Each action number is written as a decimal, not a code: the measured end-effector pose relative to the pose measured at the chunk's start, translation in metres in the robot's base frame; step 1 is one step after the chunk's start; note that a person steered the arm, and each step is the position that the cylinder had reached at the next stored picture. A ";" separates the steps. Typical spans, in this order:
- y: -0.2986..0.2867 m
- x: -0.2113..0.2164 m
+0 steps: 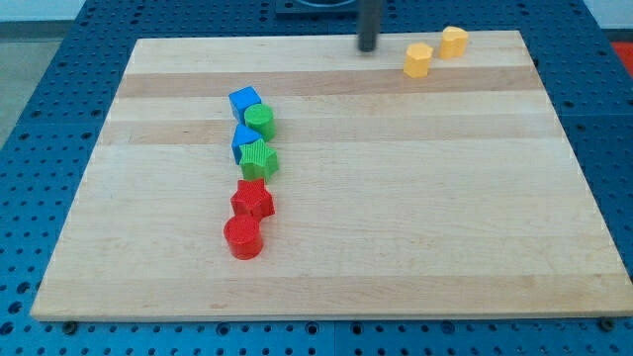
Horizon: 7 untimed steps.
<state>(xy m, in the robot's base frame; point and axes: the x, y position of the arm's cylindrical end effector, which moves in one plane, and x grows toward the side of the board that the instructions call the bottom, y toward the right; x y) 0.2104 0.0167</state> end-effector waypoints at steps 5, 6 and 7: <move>-0.167 0.107; -0.192 0.134; -0.197 0.204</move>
<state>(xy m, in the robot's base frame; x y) 0.4145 -0.1808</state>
